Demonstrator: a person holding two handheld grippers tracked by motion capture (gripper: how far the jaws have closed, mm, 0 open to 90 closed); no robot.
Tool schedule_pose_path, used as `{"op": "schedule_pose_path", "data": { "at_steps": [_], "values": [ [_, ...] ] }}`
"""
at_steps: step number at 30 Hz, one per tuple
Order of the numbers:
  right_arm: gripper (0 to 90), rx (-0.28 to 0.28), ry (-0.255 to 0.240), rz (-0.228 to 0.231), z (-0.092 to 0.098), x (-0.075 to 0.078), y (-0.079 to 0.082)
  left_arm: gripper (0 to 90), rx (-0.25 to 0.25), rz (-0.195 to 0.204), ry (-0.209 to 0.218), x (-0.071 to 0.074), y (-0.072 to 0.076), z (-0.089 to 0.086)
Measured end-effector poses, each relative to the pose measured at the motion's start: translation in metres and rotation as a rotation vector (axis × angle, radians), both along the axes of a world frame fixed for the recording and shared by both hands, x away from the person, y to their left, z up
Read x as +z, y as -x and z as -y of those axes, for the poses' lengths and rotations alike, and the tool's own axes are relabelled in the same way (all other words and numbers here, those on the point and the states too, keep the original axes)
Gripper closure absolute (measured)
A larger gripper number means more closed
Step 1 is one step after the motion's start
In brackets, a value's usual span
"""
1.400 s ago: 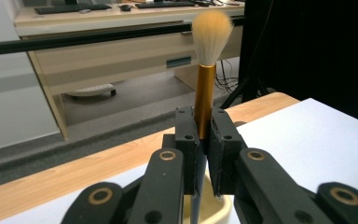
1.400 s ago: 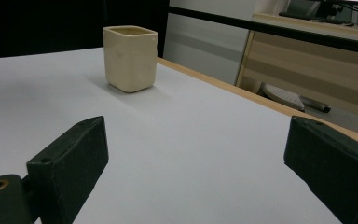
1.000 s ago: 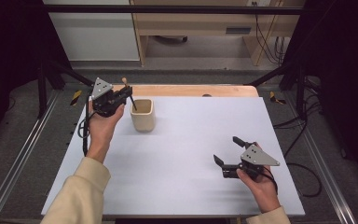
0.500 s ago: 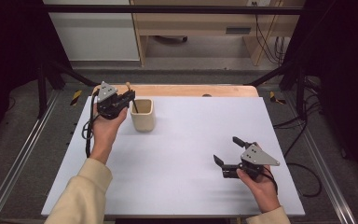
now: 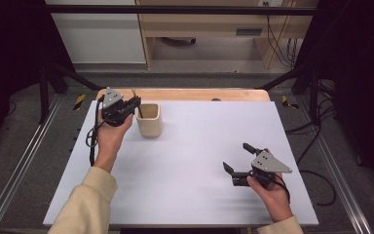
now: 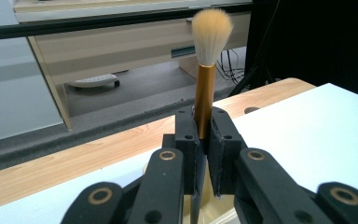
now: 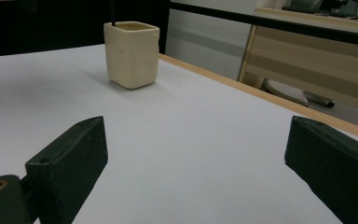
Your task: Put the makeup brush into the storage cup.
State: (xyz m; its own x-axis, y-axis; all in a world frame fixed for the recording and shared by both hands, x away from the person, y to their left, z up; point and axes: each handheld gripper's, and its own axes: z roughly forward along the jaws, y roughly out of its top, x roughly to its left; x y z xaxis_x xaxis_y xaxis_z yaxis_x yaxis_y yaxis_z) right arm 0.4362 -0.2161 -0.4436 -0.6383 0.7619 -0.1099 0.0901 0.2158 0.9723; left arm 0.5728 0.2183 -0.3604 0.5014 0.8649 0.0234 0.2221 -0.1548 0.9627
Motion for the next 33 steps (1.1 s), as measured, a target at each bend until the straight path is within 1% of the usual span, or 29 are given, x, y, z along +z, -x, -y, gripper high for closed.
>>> {"op": "schedule_pose_path", "data": {
  "at_steps": [3, 6, 9, 13, 15, 16, 17, 18, 19, 20, 21, 23, 24, 26, 28, 30, 33],
  "values": [
    [6.2, -0.001, -0.004, -0.001, 0.0, 0.0, 0.0, 83.0, -0.003, -0.006, -0.01, -0.002, 0.0, 0.001],
    [6.2, 0.001, -0.001, 0.0, 0.0, 0.0, 0.0, 83.0, -0.003, -0.015, -0.009, -0.005, -0.001, 0.001],
    [6.2, 0.002, -0.001, -0.002, -0.001, 0.0, 0.0, 83.0, -0.008, -0.017, -0.025, -0.007, -0.001, 0.003],
    [6.2, 0.001, -0.002, -0.003, 0.0, 0.0, 0.0, 83.0, -0.015, -0.024, -0.036, -0.009, 0.0, 0.004],
    [6.2, 0.001, -0.001, -0.003, 0.0, 0.0, 0.0, 82.9, -0.015, -0.027, -0.026, -0.01, 0.0, 0.004],
    [6.2, 0.001, -0.001, -0.003, -0.001, 0.0, 0.0, 82.7, -0.027, -0.028, -0.016, -0.011, 0.0, 0.003],
    [6.1, 0.001, -0.001, -0.003, -0.001, 0.0, 0.0, 81.0, -0.039, -0.023, -0.006, -0.011, 0.0, 0.003],
    [6.1, 0.001, -0.001, -0.004, -0.001, -0.001, 0.0, 76.4, -0.037, -0.008, -0.01, -0.012, 0.001, 0.003],
    [6.0, 0.001, -0.002, -0.005, -0.001, -0.001, 0.0, 68.4, -0.027, 0.005, -0.01, -0.012, 0.002, 0.003],
    [6.1, 0.001, -0.001, -0.006, -0.001, -0.001, 0.0, 58.7, -0.023, 0.007, -0.01, -0.012, 0.002, 0.003],
    [6.0, 0.001, 0.0, -0.007, -0.001, -0.001, 0.0, 52.5, -0.023, 0.011, -0.004, -0.011, 0.002, 0.002],
    [6.0, 0.001, 0.001, -0.008, -0.001, -0.001, 0.0, 48.0, -0.019, 0.035, 0.003, -0.01, 0.005, 0.0],
    [6.0, 0.002, 0.001, -0.007, -0.001, -0.001, 0.0, 45.0, -0.015, 0.047, 0.013, -0.009, 0.005, -0.001],
    [5.9, 0.002, 0.001, -0.008, -0.001, -0.001, 0.0, 38.9, -0.005, 0.06, 0.02, -0.008, 0.007, -0.002],
    [5.9, 0.001, 0.001, -0.007, -0.001, -0.001, 0.0, 33.5, -0.003, 0.068, 0.021, -0.007, 0.008, -0.003],
    [5.9, 0.0, 0.001, -0.008, -0.001, -0.001, 0.0, 31.1, 0.001, 0.076, 0.014, -0.006, 0.009, -0.004],
    [5.9, 0.001, 0.001, -0.009, -0.001, -0.001, 0.0, 27.0, -0.001, 0.08, 0.022, -0.006, 0.01, -0.005]
  ]
}}
